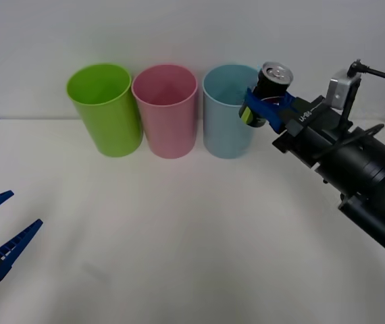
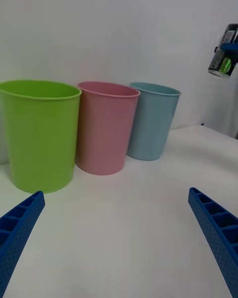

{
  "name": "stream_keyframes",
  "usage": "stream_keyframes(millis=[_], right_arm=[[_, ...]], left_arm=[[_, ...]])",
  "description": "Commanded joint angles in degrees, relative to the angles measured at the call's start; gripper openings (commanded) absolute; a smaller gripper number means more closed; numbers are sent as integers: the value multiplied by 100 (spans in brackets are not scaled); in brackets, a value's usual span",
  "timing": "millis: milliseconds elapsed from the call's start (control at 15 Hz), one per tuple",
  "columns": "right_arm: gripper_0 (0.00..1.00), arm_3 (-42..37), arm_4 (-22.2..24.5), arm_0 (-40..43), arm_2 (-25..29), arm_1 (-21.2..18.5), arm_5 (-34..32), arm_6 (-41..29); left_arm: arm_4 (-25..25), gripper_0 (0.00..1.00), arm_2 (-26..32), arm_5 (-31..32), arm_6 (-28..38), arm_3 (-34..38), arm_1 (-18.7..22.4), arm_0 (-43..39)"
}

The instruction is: Grasp the object on the table and drop it into the matching bin: aluminum can to the light blue bin, PET bottle to the pink bin.

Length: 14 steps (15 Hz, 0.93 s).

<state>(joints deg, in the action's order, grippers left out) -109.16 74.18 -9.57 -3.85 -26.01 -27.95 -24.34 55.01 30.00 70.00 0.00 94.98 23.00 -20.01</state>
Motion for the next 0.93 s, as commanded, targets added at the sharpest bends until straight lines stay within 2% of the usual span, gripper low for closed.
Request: stream_keyframes(millis=[67, 333, 733, 933], right_arm=[[0, 712, 404, -616, 183, 334, 0, -1], [0, 1591, 1195, -1320, 508, 993, 0, -1], [0, 2971, 2812, -2524, 1510, 2302, 9, 149], [0, 3410, 3111, -2866, 1721, 2566, 237, 254]], left_arm=[[-1, 100, 0, 0, 0, 2, 0, 1], [-1, 100, 0, 0, 0, 2, 0, 1], [-1, 100, 0, 0, 0, 2, 0, 1], [-1, 100, 0, 0, 0, 2, 0, 1]])
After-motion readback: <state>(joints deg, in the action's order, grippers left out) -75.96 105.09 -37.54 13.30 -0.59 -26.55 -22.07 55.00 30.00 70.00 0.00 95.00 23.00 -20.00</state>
